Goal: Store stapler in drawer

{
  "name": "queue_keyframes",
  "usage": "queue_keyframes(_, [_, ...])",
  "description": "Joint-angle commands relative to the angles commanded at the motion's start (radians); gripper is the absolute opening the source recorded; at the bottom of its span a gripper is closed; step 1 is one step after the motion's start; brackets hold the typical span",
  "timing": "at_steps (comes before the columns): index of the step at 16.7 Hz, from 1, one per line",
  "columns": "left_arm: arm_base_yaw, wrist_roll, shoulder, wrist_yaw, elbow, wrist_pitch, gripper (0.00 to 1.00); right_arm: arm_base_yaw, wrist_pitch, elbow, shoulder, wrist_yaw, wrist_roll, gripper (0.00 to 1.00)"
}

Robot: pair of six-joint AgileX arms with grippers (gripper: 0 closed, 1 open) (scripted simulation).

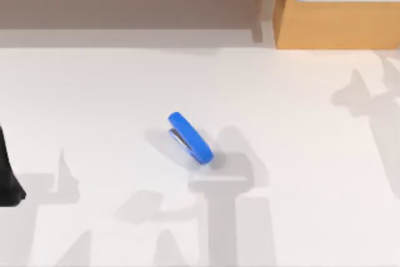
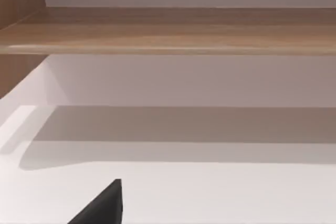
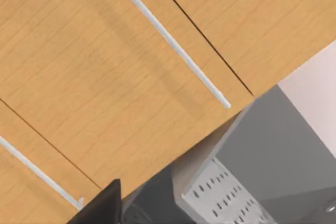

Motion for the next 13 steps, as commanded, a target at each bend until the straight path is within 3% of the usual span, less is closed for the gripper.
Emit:
queue_keyframes(7, [0.0,0.0,0.0,0.0,0.0,0.0,1.0,0.053,0.364,0.261,0.635,0.057,-0.438,1.0])
queue_keyframes(13, [0.0,0.0,0.0,0.0,0.0,0.0,1.0,0.078,0.562,0.398,0.991,0.088,-0.668,1.0])
